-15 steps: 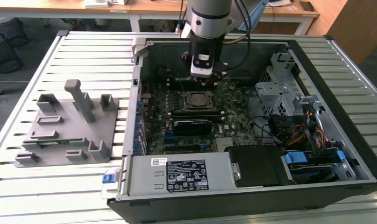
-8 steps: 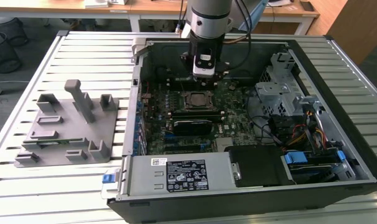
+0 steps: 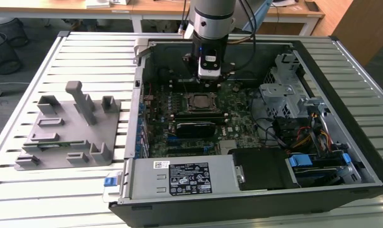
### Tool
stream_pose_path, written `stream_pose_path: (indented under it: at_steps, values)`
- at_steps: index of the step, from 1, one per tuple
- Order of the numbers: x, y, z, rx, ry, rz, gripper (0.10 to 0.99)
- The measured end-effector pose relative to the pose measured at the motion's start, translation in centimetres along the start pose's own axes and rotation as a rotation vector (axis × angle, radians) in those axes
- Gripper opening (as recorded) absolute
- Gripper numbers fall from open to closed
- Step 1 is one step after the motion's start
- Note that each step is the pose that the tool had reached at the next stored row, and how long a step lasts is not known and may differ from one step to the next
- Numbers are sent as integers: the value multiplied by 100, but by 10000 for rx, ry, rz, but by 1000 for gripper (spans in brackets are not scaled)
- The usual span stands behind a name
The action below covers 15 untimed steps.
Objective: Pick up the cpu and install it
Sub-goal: 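Install the first cpu locking lever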
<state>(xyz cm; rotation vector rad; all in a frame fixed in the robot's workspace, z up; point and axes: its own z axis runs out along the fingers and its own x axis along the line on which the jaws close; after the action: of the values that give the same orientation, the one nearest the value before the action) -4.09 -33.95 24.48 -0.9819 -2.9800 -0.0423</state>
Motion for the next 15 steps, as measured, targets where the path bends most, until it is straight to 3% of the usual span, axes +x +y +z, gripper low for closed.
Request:
stream_pose_path:
  at_steps: [15]
  values:
    - [0,0,0,12,25,-1045,106]
